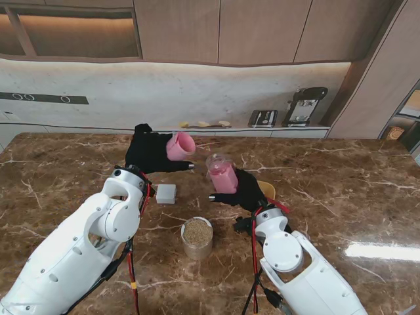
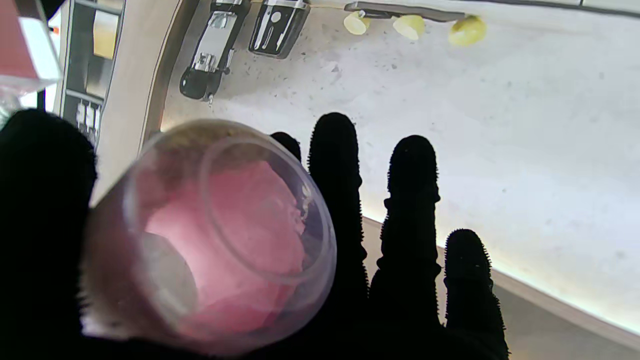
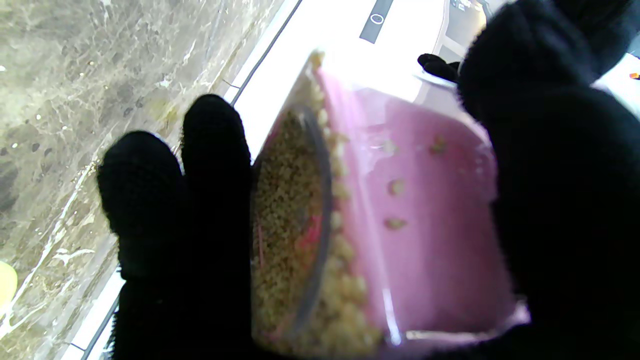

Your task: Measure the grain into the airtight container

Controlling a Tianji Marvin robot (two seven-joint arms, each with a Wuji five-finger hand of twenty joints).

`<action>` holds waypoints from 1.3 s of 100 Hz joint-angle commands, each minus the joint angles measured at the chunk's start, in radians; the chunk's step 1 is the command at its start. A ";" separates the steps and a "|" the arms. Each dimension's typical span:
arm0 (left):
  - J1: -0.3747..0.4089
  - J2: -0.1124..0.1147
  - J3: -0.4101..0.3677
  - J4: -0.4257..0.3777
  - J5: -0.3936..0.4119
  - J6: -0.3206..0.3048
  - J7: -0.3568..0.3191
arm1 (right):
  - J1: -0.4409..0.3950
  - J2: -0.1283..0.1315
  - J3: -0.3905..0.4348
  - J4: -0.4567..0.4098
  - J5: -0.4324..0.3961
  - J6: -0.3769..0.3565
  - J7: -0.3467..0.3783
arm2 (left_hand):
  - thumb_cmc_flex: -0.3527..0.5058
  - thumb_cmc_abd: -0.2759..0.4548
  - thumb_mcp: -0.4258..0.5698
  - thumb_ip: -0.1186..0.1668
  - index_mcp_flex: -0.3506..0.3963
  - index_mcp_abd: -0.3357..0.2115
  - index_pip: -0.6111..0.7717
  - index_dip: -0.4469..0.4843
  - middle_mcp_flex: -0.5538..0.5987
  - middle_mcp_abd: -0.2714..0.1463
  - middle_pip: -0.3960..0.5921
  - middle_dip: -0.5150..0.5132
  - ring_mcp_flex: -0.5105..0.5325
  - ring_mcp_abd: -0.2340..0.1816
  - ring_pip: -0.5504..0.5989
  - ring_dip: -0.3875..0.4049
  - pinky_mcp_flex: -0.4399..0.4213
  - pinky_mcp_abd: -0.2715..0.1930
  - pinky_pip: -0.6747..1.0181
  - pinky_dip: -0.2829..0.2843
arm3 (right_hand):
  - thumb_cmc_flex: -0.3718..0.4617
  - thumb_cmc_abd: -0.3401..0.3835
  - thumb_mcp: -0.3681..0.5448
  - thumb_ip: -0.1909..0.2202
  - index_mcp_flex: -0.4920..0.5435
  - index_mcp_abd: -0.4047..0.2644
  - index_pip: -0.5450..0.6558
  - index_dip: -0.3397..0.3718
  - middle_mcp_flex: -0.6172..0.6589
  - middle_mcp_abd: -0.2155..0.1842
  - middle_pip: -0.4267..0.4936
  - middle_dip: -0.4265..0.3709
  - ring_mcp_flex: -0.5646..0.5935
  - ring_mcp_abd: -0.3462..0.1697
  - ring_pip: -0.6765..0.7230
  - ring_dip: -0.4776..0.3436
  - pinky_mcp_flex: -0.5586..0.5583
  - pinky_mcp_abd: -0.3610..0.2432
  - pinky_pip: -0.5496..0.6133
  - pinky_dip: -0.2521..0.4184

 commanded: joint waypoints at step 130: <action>0.500 -0.065 -0.457 0.048 -0.435 -0.106 0.113 | 0.051 -0.012 -0.082 0.073 0.004 0.047 0.035 | 0.512 0.320 -0.140 -0.060 0.038 -0.153 -0.231 -0.424 -0.707 0.004 -0.301 -0.276 -0.731 -0.212 -0.579 -0.425 0.023 -0.224 -0.791 -0.647 | 0.146 0.356 0.232 -0.009 0.117 -0.225 0.163 0.027 0.112 -0.114 0.182 0.029 0.055 -0.143 0.039 -0.009 -0.008 -0.089 0.002 0.015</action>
